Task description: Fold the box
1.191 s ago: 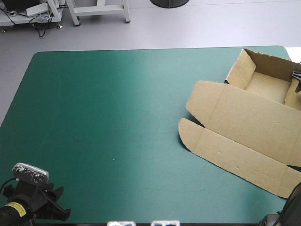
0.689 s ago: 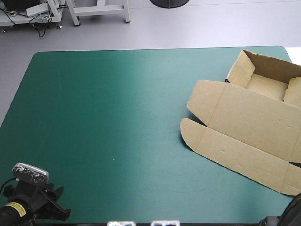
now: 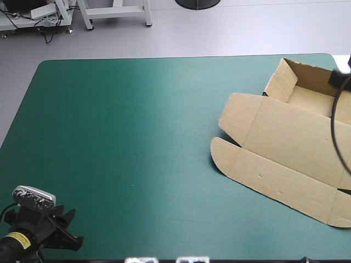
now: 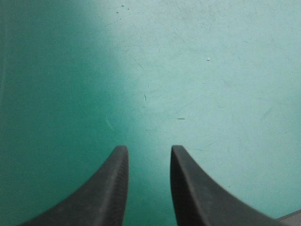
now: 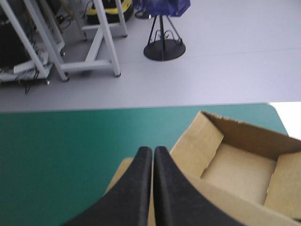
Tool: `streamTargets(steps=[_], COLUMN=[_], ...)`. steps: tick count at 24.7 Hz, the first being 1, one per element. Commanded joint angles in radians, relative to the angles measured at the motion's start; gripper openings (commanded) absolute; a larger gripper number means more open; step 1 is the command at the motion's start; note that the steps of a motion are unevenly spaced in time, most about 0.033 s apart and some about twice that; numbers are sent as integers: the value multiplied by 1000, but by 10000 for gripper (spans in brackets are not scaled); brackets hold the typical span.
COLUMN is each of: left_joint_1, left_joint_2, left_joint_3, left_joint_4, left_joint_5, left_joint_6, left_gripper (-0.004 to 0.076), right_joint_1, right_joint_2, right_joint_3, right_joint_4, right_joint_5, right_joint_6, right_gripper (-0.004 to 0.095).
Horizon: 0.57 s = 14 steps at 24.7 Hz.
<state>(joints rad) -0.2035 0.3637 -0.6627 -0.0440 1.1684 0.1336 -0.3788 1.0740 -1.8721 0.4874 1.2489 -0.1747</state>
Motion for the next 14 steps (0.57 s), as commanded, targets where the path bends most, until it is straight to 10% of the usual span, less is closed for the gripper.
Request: streamTargets(steps=[1, 14], left_joint_1=[-6, -6], left_joint_2=[-2, -212], left_joint_3=[-15, 128], left_joint_4=[-6, -2], left_joint_5=[-60, -74], left_joint_6=[-3, 37], left_gripper=[220, 90], right_joint_1=[101, 154], right_joint_2=[-171, -740], right_joint_3=[230, 1166], right_joint_4=[-136, -273], right_joint_5=[-13, -207], right_joint_6=[-14, 13], right_gripper=[2, -1])
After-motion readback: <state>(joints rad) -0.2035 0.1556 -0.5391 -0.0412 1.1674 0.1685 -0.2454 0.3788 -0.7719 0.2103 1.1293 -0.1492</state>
